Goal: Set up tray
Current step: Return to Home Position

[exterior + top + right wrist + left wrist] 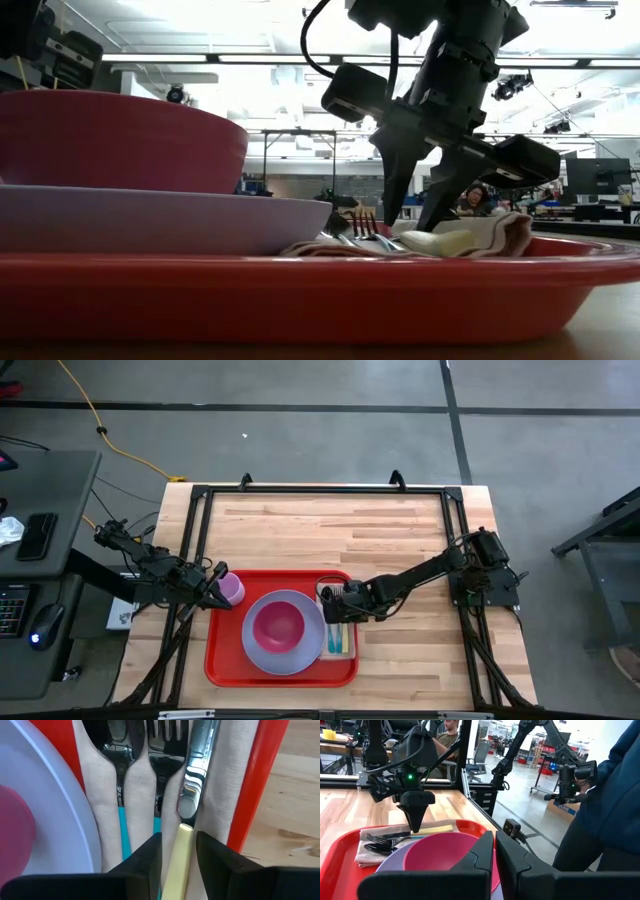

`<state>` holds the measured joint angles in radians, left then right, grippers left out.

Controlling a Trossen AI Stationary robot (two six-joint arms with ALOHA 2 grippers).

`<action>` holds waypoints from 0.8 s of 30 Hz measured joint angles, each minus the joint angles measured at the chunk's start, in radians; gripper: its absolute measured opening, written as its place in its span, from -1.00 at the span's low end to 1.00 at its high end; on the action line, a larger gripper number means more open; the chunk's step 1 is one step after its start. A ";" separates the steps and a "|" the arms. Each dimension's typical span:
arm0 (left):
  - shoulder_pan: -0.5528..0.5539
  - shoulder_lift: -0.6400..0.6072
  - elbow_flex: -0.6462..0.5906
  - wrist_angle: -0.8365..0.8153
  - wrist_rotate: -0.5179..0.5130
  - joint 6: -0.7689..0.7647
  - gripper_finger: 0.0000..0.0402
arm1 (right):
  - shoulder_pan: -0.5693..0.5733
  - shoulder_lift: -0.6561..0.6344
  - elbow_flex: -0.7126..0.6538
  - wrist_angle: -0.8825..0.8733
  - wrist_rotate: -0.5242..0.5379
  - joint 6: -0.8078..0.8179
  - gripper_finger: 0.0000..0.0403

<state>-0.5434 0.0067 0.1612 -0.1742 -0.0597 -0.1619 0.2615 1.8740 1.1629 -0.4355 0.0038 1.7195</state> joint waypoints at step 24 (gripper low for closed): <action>0.000 0.000 0.070 0.067 0.102 0.000 -0.76 | 0.000 -0.199 0.001 0.029 0.159 -0.128 -0.51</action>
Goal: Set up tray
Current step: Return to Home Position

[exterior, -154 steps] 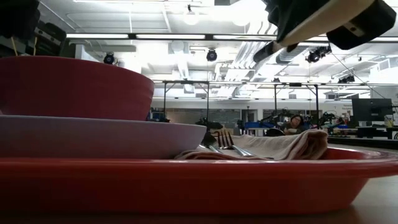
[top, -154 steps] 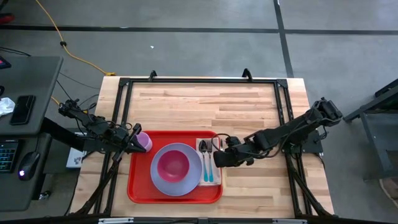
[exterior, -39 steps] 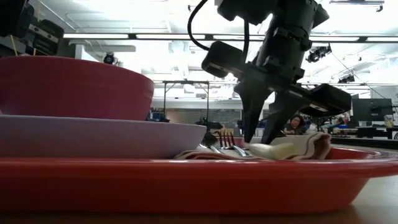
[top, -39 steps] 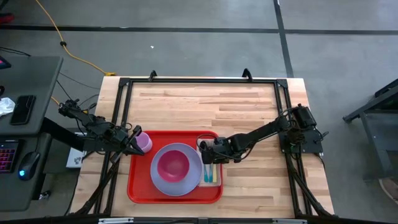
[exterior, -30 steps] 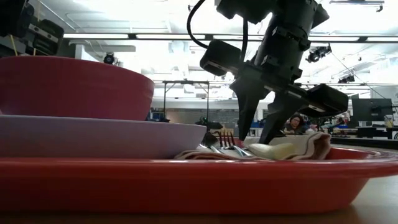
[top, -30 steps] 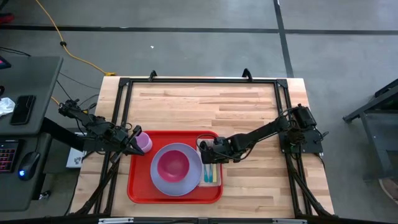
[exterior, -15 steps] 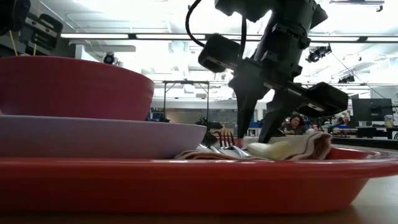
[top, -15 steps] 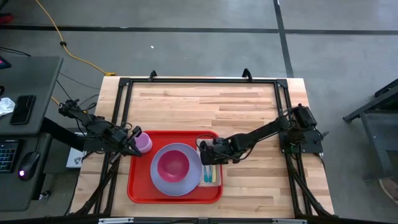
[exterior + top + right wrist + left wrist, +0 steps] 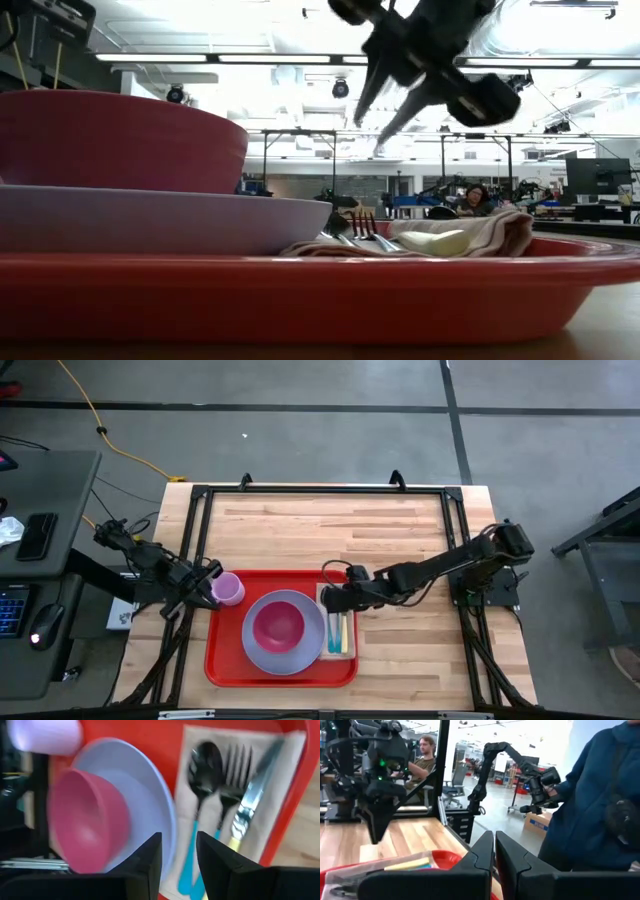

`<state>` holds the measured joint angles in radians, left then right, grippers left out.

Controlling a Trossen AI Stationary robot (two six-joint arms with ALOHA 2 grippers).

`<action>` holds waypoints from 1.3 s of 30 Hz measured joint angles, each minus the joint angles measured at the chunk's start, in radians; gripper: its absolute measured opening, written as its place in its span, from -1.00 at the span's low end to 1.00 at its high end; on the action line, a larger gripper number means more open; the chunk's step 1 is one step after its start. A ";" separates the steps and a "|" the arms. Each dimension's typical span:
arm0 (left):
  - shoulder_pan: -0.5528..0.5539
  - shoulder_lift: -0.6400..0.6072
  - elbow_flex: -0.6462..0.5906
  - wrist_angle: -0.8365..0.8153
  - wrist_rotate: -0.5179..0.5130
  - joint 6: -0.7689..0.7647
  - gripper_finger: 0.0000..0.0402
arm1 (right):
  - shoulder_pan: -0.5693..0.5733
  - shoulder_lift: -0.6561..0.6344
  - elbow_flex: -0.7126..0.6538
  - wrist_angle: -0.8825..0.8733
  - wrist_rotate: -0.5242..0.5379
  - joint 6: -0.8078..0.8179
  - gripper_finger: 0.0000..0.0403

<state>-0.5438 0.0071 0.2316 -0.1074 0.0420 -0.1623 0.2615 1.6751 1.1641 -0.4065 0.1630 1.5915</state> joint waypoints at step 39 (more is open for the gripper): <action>0.000 0.000 0.021 0.000 0.035 -0.128 -0.76 | 0.087 -0.402 0.000 -0.295 0.346 -0.627 -0.51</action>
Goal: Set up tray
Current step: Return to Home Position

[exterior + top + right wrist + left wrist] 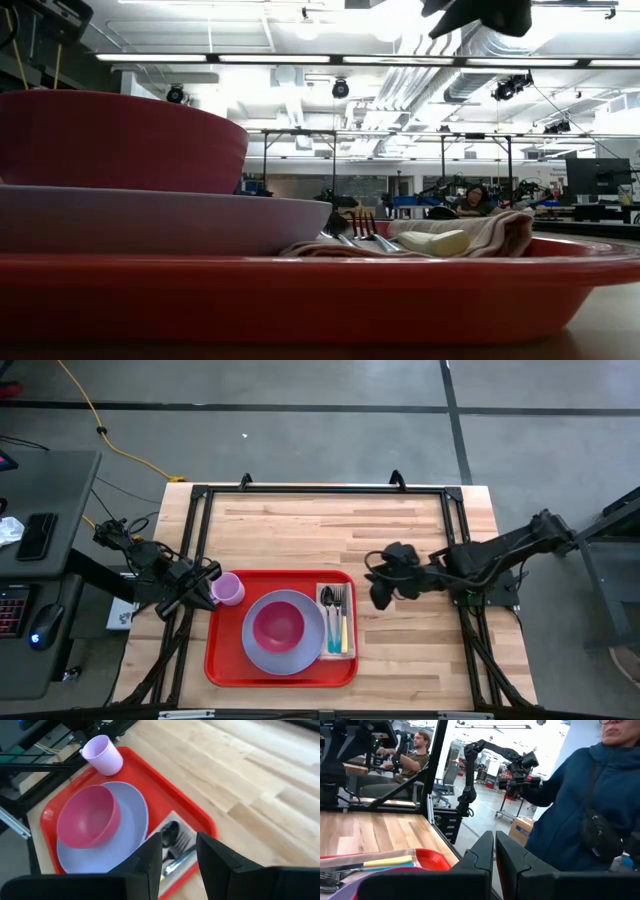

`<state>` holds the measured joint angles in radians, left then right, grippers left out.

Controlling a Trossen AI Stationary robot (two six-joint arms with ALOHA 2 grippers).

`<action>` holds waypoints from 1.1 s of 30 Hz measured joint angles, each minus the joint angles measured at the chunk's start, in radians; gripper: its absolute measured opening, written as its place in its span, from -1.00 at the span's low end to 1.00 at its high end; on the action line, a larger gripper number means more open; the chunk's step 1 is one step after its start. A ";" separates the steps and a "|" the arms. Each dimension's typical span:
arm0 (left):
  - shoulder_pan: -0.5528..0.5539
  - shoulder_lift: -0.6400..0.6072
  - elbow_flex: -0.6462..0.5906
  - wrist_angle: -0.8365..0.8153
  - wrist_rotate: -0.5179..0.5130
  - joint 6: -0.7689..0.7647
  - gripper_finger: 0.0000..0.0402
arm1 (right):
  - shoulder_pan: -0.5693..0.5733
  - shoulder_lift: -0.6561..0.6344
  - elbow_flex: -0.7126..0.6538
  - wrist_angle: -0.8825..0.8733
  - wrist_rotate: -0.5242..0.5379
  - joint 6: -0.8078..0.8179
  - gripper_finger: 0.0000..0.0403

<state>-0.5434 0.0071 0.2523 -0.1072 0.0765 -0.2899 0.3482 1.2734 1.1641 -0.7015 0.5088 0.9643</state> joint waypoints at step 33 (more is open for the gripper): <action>0.000 0.000 0.000 0.046 -0.004 0.040 -0.76 | 0.086 -0.350 -0.408 0.145 0.037 0.014 -0.51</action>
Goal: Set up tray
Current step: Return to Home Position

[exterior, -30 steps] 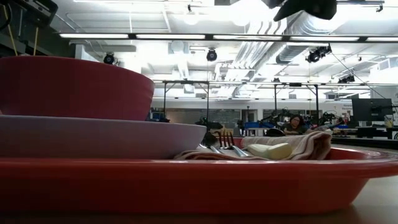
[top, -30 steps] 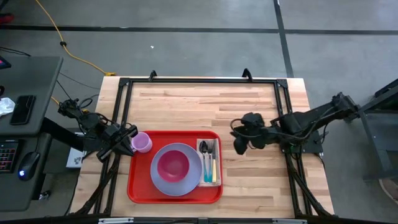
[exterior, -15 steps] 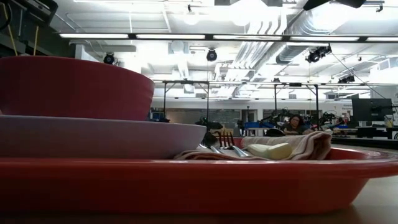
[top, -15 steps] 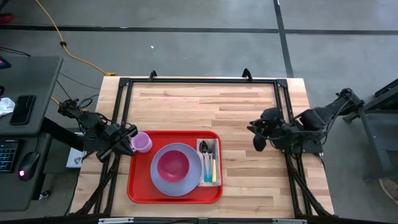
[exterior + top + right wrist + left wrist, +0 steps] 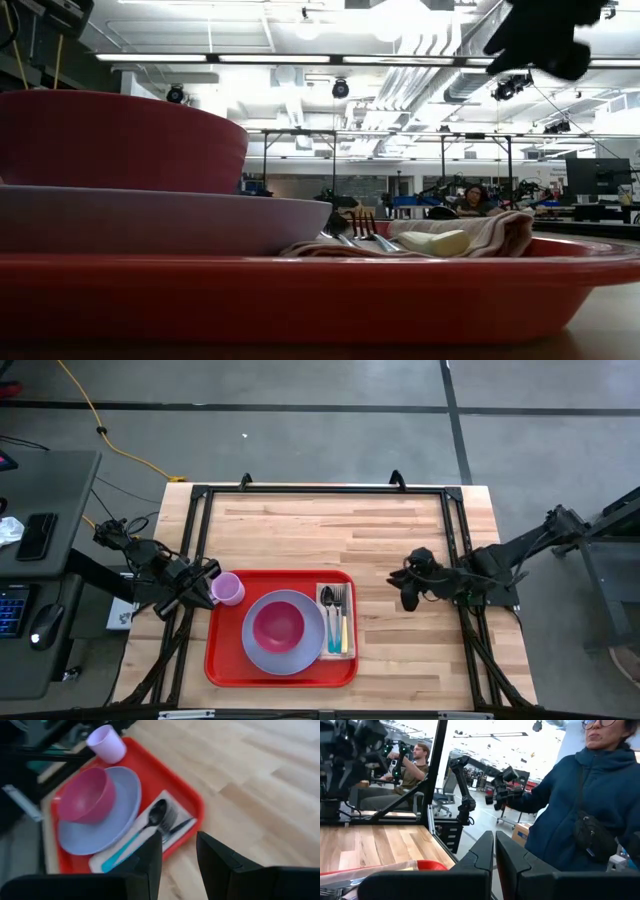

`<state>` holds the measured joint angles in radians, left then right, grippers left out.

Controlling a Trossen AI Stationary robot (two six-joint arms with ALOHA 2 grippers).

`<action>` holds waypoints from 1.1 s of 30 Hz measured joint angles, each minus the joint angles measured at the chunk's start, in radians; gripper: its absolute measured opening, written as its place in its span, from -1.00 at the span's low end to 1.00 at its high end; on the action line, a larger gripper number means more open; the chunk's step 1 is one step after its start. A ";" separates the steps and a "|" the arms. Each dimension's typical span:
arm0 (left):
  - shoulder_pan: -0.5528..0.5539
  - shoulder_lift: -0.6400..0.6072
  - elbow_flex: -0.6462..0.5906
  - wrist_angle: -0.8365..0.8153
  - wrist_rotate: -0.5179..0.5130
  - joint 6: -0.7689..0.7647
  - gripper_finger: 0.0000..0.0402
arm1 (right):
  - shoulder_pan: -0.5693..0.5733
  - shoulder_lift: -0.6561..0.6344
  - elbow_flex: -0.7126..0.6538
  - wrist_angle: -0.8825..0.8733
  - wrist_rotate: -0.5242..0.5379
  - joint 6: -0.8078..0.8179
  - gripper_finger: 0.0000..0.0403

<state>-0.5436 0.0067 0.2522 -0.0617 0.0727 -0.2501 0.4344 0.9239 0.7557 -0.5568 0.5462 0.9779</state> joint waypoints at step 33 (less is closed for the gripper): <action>0.000 0.000 -0.038 -0.031 -0.065 0.021 -0.76 | -0.299 -0.517 -0.467 0.360 -0.240 -0.175 -0.51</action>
<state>-0.5435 0.0071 0.2146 -0.0928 0.0081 -0.2295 0.1351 0.4070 0.2884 -0.1967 0.3067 0.8031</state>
